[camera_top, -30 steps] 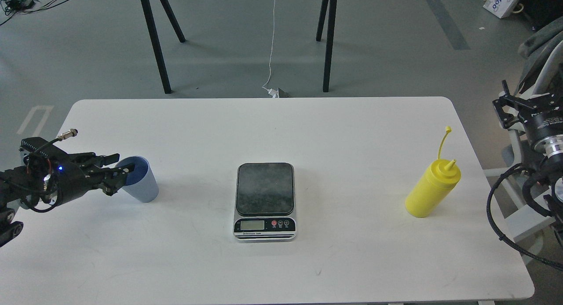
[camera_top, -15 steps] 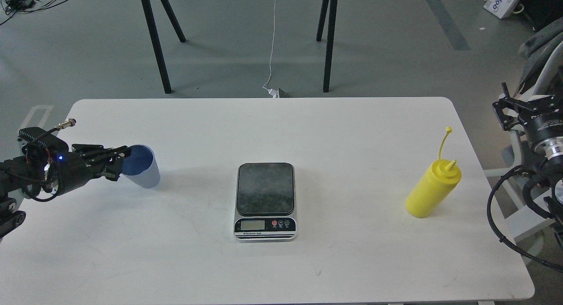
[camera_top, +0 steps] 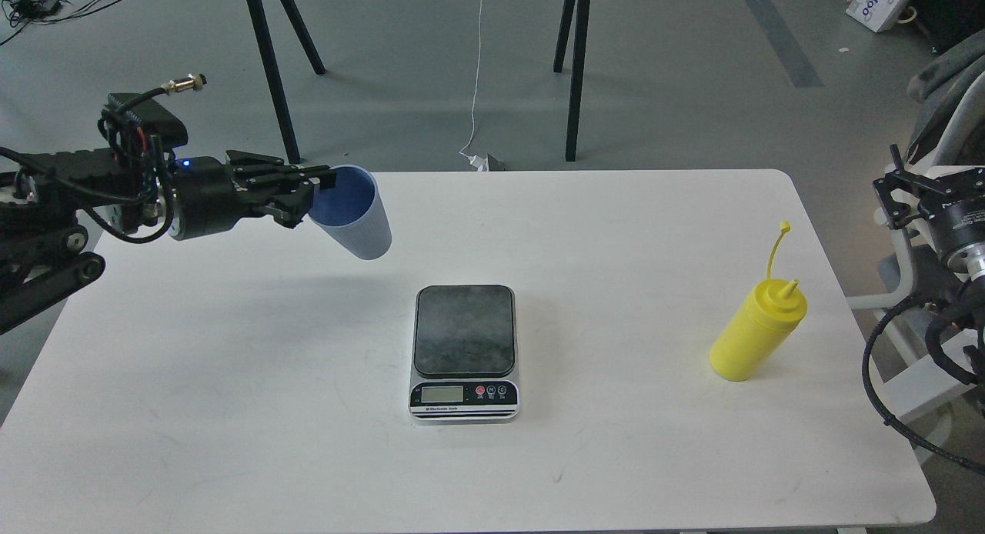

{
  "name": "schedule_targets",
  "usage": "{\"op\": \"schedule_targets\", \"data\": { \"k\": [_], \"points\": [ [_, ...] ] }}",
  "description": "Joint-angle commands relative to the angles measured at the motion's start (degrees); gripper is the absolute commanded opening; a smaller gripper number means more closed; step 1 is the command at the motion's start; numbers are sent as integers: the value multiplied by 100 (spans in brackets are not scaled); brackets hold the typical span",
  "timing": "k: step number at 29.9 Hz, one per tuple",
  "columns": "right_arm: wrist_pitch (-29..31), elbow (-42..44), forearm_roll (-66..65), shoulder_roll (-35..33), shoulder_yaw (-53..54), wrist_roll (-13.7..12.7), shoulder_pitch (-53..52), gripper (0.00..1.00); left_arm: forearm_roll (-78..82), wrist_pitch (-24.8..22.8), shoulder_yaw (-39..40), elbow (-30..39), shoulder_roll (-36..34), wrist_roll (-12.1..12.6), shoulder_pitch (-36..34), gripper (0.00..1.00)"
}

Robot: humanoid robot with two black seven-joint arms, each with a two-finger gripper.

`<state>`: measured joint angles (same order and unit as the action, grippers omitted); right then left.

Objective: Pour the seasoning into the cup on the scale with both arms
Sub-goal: 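Carry the cup with the left gripper and set it on the scale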

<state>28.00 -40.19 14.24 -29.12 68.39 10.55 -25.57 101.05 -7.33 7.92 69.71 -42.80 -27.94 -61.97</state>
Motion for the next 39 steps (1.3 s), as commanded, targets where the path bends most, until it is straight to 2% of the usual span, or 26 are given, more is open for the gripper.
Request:
{"op": "schedule_targets", "data": {
  "k": [1, 5, 10, 15, 24, 33, 34, 37, 39],
  "points": [
    [0, -7, 0, -67, 8, 9, 34, 100, 397, -164, -88, -123, 675, 78, -105, 5],
    [0, -51, 0, -182, 139, 0, 157, 100, 504, -164, -370, -273, 1098, 104, -105, 5],
    [0, -42, 0, -243, 157, 0, 210, 100, 504, -164, -520, -509, 1177, 201, -26, 6],
    [0, -51, 0, -243, 184, 0, 245, 100, 504, -155, -546, -809, 1528, 183, -9, 6],
    [0, -51, 0, -279, 184, 0, 254, 100, 504, -146, -880, -1205, 1669, 192, 0, 7],
    [0, -51, 0, -279, 184, 0, 254, 100, 512, -146, -906, -1205, 1722, 166, 44, 10],
    [0, -51, 0, -279, 184, 0, 254, 100, 512, -146, -906, -1214, 1722, 166, 44, 11],
    [0, -51, 0, -279, 184, 0, 254, 100, 512, -146, -906, -1214, 1722, 157, 53, 28],
    [0, -51, 0, -279, 184, 0, 254, 100, 512, -146, -906, -1205, 1713, 139, 79, 31]
  ]
}}
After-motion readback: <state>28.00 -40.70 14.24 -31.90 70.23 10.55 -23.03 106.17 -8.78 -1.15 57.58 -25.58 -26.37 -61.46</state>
